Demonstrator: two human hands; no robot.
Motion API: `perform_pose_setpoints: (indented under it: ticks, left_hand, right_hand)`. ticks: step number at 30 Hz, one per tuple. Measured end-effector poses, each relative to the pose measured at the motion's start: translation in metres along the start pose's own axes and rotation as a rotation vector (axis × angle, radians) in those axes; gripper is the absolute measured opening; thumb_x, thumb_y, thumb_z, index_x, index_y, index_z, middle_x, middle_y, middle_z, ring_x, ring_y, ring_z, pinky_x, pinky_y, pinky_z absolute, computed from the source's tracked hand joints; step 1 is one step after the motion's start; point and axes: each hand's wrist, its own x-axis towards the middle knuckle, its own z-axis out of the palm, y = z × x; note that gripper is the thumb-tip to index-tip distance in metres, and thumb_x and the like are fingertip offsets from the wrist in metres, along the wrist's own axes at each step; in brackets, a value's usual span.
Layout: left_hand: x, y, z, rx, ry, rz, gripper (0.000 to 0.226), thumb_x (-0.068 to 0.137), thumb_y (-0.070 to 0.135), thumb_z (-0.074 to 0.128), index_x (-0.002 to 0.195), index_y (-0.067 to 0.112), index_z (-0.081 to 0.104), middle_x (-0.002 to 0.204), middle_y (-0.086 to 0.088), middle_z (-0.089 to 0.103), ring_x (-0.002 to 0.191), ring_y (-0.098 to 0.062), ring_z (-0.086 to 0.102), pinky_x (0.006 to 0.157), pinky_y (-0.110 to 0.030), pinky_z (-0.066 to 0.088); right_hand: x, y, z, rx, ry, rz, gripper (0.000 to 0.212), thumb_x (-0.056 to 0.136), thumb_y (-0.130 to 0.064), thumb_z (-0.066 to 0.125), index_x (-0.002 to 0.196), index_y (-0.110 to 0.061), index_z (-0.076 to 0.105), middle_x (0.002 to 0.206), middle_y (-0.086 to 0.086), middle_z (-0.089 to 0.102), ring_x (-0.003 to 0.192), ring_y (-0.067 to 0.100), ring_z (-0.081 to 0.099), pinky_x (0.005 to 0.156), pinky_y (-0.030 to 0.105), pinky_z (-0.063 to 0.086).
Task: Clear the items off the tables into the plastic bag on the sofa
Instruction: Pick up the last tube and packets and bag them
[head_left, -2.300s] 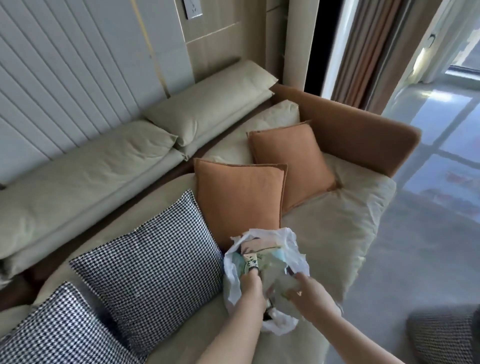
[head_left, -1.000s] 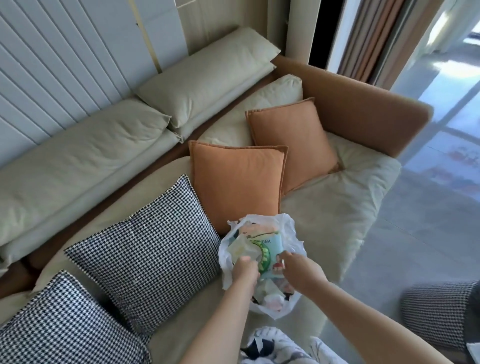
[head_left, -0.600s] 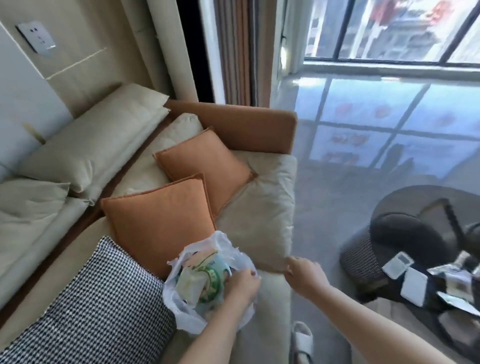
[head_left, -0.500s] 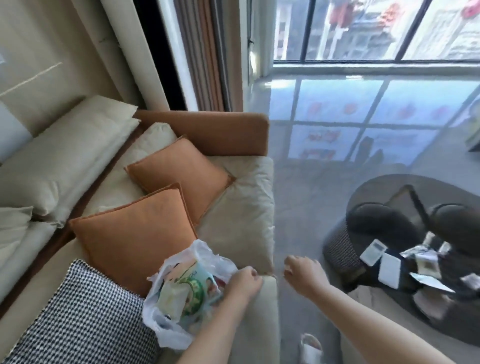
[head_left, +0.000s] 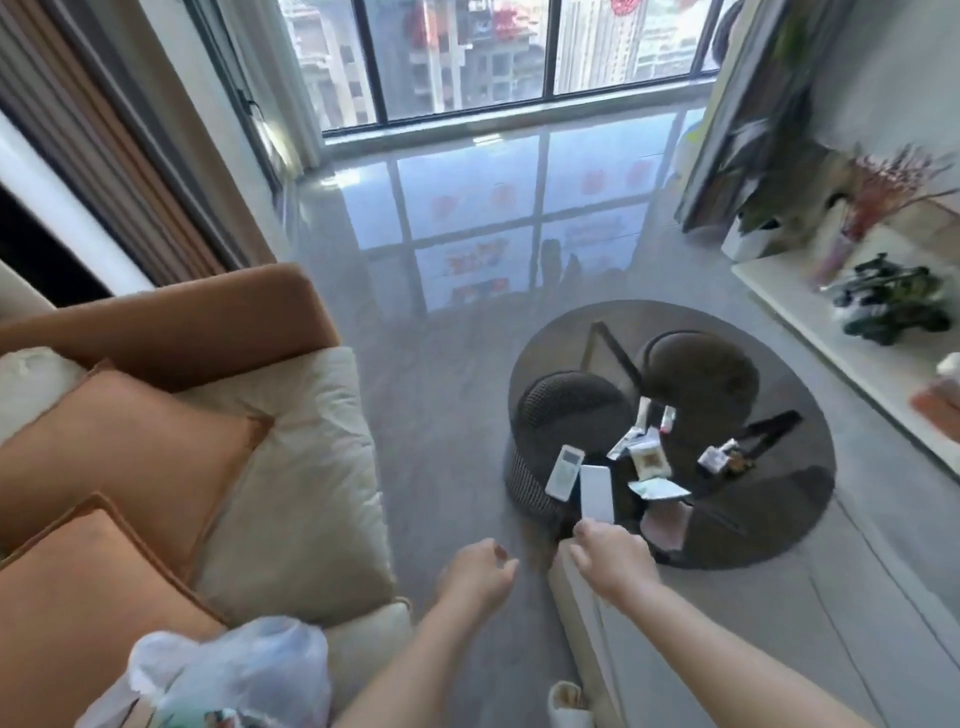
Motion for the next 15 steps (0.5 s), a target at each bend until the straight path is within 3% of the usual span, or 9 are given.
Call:
perform_pose_setpoints:
  ticks: [8, 15]
  left_hand:
    - [0.071, 0.082, 0.057, 0.075, -0.089, -0.007, 0.034, 0.089, 0.044, 0.046, 0.115, 0.029, 0.061, 0.123, 0.007, 0.061, 0.114, -0.015, 0.057, 0.089, -0.028, 0.047]
    - [0.152, 0.096, 0.094, 0.063, -0.112, -0.068, 0.033, 0.092, 0.041, 0.046, 0.117, 0.025, 0.059, 0.122, 0.003, 0.059, 0.112, -0.017, 0.057, 0.087, -0.029, 0.046]
  right_hand:
    - [0.060, 0.107, 0.004, 0.085, -0.081, 0.130, 0.029, 0.095, -0.035, 0.041, 0.119, -0.021, 0.052, 0.118, 0.001, 0.061, 0.114, 0.022, 0.055, 0.092, 0.032, 0.041]
    - [0.135, 0.140, 0.041, 0.171, -0.161, 0.212, 0.030, 0.095, -0.034, 0.044, 0.120, -0.019, 0.051, 0.119, 0.003, 0.060, 0.113, 0.024, 0.054, 0.088, 0.032, 0.044]
